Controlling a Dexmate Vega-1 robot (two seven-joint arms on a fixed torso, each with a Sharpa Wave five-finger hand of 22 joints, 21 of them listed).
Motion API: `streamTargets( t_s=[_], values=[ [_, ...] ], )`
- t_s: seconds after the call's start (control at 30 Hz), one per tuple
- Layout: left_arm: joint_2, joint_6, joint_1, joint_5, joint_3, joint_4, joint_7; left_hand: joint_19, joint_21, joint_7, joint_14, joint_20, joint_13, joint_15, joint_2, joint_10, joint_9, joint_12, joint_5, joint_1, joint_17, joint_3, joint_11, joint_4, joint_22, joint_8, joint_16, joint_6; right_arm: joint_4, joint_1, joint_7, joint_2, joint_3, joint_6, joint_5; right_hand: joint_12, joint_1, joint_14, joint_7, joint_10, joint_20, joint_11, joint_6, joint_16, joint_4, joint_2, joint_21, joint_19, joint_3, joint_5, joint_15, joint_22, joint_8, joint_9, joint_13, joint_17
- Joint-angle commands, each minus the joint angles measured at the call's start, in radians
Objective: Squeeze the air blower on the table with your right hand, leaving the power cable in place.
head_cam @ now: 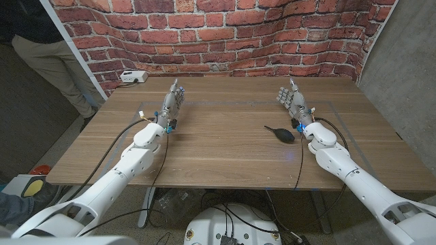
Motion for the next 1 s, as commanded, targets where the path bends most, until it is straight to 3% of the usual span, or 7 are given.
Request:
streamTargets(
  t_s=[0.03,0.33,0.7,1.0],
  values=[
    [0.012,0.036,-0.002,0.061,0.012,-0.027,0.041,-0.006,0.006,-0.001,0.002,-0.025,0.003,0.003,0.002,0.002,0.005,0.01,0.006,0.009,0.002,0.008,-0.002,-0.003,0.005,0.008,0.007,-0.001,-0.004,-0.017,-0.035,0.003,-0.008,0.034,-0.03,0.009,0.01,0.007,0.005,0.011,-0.004,0.009,0.009,0.004,-0.002,-0.001,0.004,0.01,0.007,0.005,0.007,0.002,0.008,0.005,0.005,0.003],
    [0.007,0.034,0.016,0.01,-0.002,-0.048,0.006,0.034,0.022,-0.001,0.051,-0.009,0.001,0.001,0.011,0.056,0.004,0.027,0.007,0.023,0.002,0.006,0.004,-0.01,0.005,0.02,0.019,0.045,-0.045,-0.049,-0.064,-0.016,0.003,0.072,-0.062,0.009,0.021,0.028,0.0,0.025,-0.009,0.004,0.011,0.006,-0.009,0.005,0.005,0.03,0.011,0.006,-0.002,0.002,0.006,0.006,0.005,0.002],
    [0.059,0.052,0.084,0.051,-0.021,-0.166,0.089,0.046,0.024,0.002,0.077,0.0,0.0,0.001,0.017,0.083,0.004,0.033,0.006,0.032,0.002,0.004,0.006,-0.013,0.004,0.027,0.021,0.079,-0.13,-0.106,-0.1,-0.054,0.028,0.091,-0.085,0.013,0.035,0.047,-0.008,0.049,-0.011,-0.001,0.026,0.006,-0.02,0.007,0.007,0.054,0.013,0.006,-0.008,0.002,0.01,0.007,0.006,0.002],
    [0.073,0.034,0.105,0.075,-0.026,-0.193,0.105,0.061,0.028,-0.001,0.1,0.004,0.0,0.001,0.023,0.108,0.004,0.038,0.005,0.041,0.002,0.004,0.002,-0.017,0.004,0.033,0.024,0.109,-0.193,-0.156,-0.111,-0.09,0.05,0.095,-0.094,0.013,0.045,0.058,-0.008,0.058,-0.012,-0.001,0.019,0.005,-0.027,0.008,0.007,0.066,0.015,0.005,-0.01,0.001,0.006,0.007,0.006,0.002]
  ],
)
